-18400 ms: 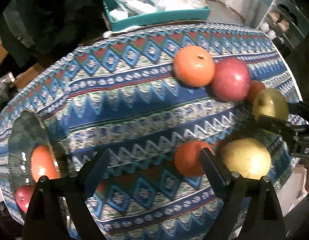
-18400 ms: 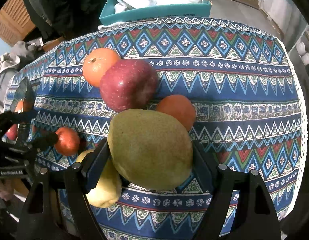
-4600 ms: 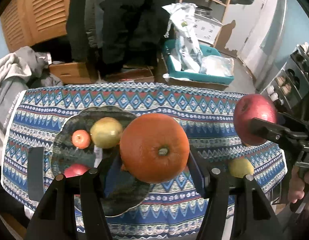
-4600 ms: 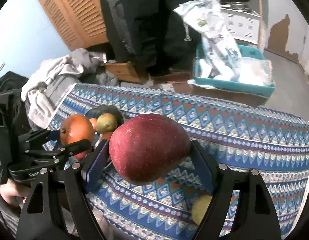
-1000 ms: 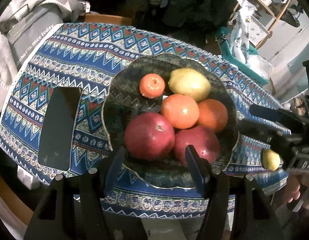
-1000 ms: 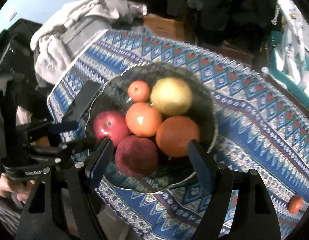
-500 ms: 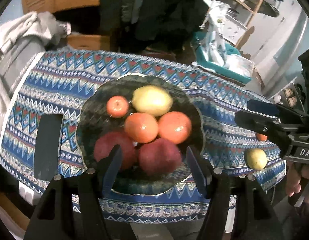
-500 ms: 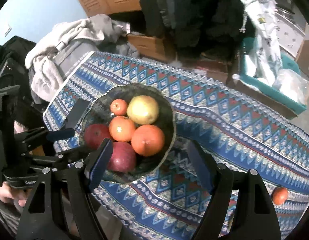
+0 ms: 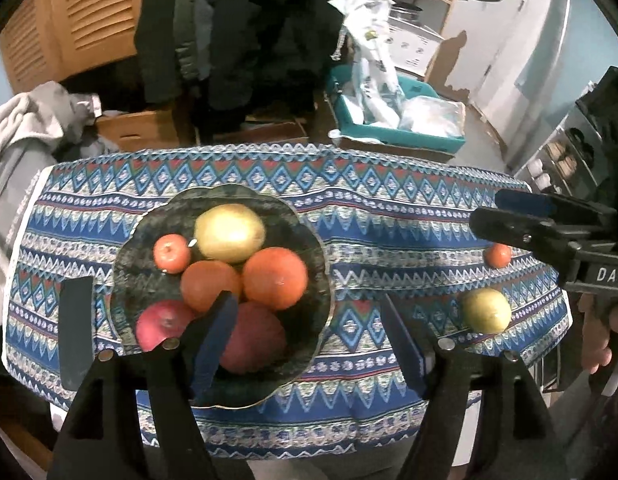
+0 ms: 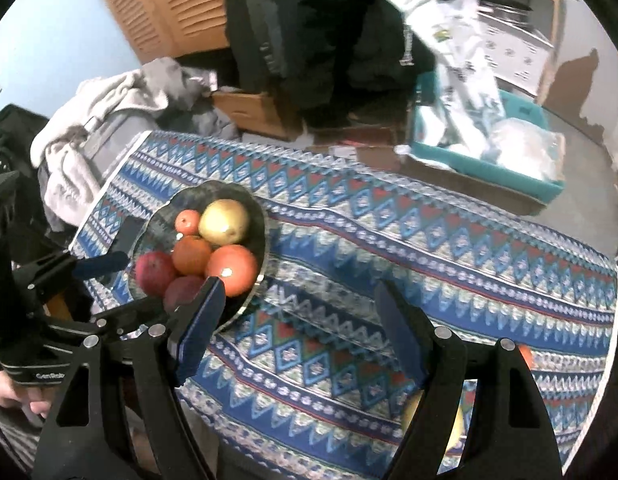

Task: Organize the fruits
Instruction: 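Withdraw both open tools from the bowl and move toward the remaining fruit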

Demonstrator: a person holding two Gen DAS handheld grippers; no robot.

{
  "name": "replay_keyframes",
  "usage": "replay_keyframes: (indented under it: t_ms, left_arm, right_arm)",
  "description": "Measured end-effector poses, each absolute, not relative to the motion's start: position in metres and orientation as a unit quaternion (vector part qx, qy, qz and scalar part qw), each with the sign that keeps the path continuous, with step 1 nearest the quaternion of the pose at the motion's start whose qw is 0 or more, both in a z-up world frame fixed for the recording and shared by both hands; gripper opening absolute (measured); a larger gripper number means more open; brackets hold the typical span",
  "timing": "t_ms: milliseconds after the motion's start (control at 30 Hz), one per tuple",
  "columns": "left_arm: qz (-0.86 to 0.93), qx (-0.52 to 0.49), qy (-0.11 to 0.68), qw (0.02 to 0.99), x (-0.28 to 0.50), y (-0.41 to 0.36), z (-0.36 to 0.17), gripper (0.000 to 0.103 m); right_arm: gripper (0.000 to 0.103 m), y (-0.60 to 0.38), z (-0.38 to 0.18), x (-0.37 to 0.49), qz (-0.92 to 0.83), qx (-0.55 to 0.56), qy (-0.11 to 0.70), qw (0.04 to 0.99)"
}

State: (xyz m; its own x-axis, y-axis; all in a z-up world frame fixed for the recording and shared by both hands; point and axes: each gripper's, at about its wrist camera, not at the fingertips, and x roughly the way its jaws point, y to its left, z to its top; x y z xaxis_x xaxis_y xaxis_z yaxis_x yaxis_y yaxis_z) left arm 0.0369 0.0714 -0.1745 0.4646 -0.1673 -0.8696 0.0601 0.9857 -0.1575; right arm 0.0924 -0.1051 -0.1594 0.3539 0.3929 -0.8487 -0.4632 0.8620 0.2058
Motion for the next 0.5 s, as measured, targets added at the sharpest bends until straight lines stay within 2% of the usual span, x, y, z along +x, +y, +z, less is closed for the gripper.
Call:
replay_keyframes:
  t_ms: [500]
  left_arm:
    - [-0.085,-0.032,0.516,0.852,0.054,0.019,-0.172,0.075]
  right_arm:
    - [0.078,-0.187,-0.154,0.095,0.206,-0.005,0.501,0.840]
